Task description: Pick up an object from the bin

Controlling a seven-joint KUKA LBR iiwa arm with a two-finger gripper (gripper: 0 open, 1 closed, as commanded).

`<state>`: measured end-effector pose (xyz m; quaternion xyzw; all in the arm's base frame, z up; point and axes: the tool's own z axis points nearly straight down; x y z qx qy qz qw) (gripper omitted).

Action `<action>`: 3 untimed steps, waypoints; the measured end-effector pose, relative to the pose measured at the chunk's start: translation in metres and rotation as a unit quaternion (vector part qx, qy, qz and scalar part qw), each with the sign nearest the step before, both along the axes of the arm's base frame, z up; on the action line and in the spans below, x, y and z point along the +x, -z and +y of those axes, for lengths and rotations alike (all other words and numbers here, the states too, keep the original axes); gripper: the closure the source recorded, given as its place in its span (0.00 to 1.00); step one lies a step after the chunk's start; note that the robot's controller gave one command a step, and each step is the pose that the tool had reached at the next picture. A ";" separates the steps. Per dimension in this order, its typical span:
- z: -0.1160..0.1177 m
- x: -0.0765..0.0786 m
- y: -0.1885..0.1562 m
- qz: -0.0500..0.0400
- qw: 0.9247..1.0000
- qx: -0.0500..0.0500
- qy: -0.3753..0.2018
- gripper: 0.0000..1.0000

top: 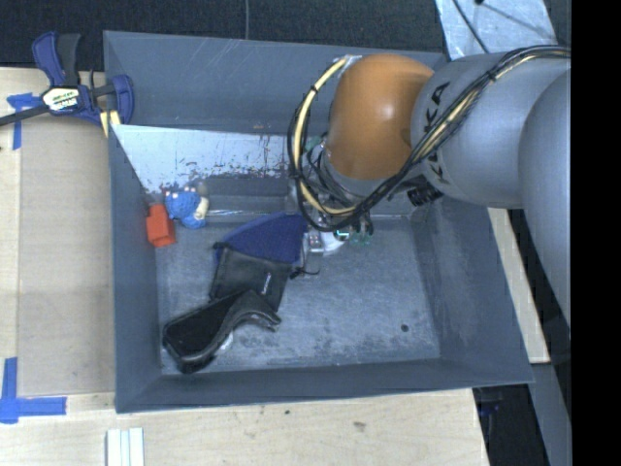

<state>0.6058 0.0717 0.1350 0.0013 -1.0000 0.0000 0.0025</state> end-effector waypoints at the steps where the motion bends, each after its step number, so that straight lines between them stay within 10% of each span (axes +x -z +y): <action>1: 0.045 -0.036 0.034 -0.003 0.994 0.000 -0.106 0.00; 2: 0.044 -0.035 0.033 -0.004 0.995 0.001 -0.104 1.00; 3: 0.058 -0.028 -0.117 -0.009 0.994 0.001 -0.113 1.00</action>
Offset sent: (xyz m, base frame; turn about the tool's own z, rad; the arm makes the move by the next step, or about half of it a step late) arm -0.0359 0.0443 -0.0338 -0.2107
